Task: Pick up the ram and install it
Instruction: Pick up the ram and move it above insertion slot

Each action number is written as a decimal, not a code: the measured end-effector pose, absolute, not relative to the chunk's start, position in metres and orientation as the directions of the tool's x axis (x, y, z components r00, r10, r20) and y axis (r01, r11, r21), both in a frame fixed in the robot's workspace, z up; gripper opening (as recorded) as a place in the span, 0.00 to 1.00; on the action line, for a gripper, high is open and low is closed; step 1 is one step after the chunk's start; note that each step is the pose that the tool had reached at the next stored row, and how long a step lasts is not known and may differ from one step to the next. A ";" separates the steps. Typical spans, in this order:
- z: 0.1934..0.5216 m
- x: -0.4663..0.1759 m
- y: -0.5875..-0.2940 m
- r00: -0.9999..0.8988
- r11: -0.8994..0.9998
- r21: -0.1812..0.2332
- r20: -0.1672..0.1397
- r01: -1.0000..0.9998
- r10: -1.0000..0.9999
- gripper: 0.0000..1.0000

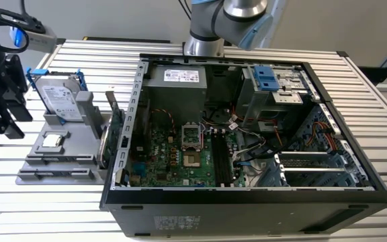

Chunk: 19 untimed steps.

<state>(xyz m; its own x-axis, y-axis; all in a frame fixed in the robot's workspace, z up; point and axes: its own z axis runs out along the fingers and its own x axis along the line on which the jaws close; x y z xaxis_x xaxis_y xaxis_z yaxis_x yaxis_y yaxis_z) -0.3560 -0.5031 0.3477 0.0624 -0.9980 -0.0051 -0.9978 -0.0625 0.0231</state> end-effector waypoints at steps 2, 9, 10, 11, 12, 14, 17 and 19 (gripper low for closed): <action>0.346 -0.356 -0.503 0.062 -0.063 0.023 -0.005 -0.998 -0.998 1.00; 0.341 -0.356 -0.503 0.061 -0.061 0.023 -0.005 -0.998 -0.998 1.00; 0.341 -0.356 -0.503 0.061 -0.061 0.023 -0.005 -0.998 -0.998 1.00; 0.340 -0.356 -0.503 0.061 -0.061 0.023 -0.005 -0.998 -0.998 1.00; 0.339 -0.356 -0.503 0.061 -0.061 0.023 -0.005 -0.998 -0.998 1.00; 0.338 -0.356 -0.503 0.061 -0.061 0.023 -0.005 -0.998 -0.998 1.00; 0.336 -0.356 -0.503 0.061 -0.061 0.023 -0.005 -0.998 -0.998 1.00; 0.334 -0.356 -0.503 0.061 -0.061 0.023 -0.005 -0.998 -0.998 1.00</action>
<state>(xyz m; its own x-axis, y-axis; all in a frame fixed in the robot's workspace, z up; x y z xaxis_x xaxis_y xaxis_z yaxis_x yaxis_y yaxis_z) -0.3560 -0.5031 0.3343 0.0614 -0.9981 -0.0052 -0.9978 -0.0615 0.0230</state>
